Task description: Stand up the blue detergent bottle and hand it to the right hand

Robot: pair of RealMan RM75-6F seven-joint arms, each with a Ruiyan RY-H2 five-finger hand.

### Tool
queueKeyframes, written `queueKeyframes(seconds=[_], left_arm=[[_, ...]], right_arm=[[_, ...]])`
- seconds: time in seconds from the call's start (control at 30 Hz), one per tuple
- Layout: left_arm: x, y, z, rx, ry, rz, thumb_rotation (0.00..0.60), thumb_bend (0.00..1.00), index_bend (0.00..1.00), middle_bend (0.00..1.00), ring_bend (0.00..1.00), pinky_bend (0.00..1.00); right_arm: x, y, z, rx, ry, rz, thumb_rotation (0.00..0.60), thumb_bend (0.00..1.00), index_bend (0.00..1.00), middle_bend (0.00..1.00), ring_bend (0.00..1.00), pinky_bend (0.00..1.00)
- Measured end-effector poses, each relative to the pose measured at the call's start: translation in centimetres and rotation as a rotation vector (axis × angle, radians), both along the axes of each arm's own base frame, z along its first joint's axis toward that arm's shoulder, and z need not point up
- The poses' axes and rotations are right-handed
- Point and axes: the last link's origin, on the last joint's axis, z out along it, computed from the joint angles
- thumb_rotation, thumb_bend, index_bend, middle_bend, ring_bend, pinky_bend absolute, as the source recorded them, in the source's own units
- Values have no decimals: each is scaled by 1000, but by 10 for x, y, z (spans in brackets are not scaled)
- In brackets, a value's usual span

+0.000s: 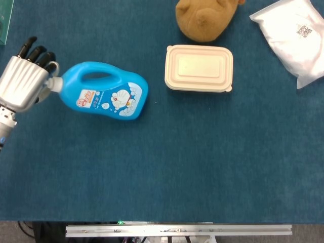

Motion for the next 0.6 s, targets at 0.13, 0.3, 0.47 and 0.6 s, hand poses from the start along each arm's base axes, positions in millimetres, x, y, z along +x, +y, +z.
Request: queueKeyframes(seconds=[0.13,0.3,0.47,0.6], left_arm=[[10,-5,4,7,23,-86,600,339,671,360,261,155],[22,-7,8,41,79,-174,600,337,677,359,261,159],[37,-8,14,71,111,-246,600,336,680,358,261,159],[47,-7,21,99,139,-295,600,336,682,354,261,159]], right_arm=[[0,0,-1,-1,-2,1,600,115,60,209,107,261],[0,0,-1,-2,-6,0,600,114,59,209,107,261],[-1,1,0,-11,-13,-3,600,114,59,209,107,261],[-2,2,1,-16,-14,-5,600,113,60,209,107,261]])
